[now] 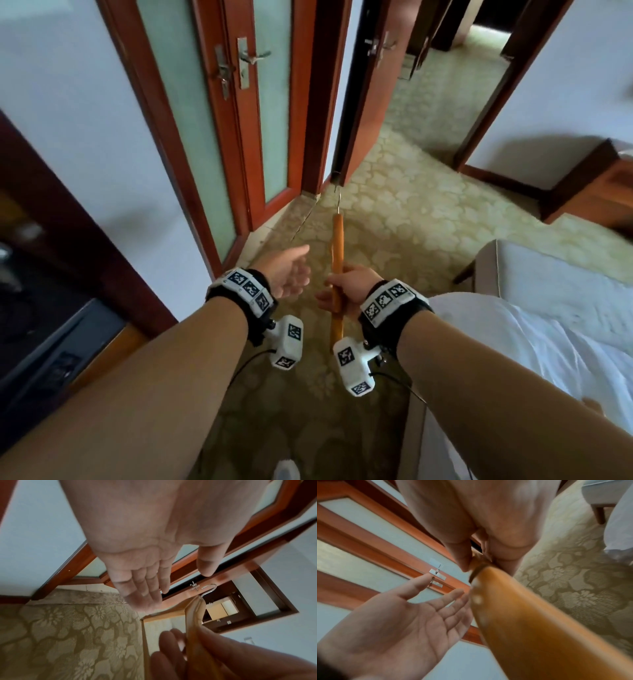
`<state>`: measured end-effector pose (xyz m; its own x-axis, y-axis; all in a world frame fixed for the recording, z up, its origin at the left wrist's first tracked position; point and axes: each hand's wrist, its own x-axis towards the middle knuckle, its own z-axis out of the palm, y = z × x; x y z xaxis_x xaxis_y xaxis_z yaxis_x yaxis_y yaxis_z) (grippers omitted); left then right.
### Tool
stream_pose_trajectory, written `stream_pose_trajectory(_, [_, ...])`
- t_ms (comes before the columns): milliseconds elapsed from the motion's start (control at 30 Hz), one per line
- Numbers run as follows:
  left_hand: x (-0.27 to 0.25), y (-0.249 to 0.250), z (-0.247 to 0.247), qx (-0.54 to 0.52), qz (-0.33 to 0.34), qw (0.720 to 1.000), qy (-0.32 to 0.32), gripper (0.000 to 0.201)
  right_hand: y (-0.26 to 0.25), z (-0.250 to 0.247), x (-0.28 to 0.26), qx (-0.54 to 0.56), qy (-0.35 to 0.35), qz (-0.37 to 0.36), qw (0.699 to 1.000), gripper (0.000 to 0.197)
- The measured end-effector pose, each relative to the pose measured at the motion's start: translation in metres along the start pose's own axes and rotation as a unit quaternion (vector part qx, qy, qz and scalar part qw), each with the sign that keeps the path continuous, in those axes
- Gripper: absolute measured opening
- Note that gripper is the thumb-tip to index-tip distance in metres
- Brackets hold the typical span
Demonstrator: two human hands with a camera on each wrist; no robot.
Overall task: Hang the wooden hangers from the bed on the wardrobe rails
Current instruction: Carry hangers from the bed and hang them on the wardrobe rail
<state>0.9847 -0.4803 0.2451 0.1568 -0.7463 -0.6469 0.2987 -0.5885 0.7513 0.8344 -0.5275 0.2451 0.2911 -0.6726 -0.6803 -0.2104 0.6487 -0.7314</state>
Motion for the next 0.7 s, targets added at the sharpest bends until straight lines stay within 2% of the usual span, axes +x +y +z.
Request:
stream_pose_trajectory(100, [-0.007,-0.002,-0.001,-0.033,-0.010,0.999,0.020,0.027,0.008,0.012,-0.014,-0.028,-0.029,-0.005,0.999,0.014])
stream_pose_trajectory(233, [-0.019,-0.013,0.004,-0.080,-0.030,0.996,0.027,0.022,0.030,0.018,-0.032,-0.100,-0.082,0.009,0.992,0.035])
stream_pose_trajectory(433, [-0.044,-0.049,0.026,-0.154,0.005,0.983,0.099,0.024,0.064,0.008,-0.054,-0.221,-0.173,-0.001,0.960,0.031])
stream_pose_trajectory(600, [-0.075,-0.079,0.022,-0.134,0.040,0.976,0.166,0.007,0.073,-0.002,-0.062,-0.303,-0.265,0.021,0.915,0.020])
stream_pose_trajectory(700, [-0.103,-0.092,0.015,-0.117,0.068,0.970,0.204,0.008,0.073,0.008,-0.071,-0.319,-0.286,0.032,0.903,0.027])
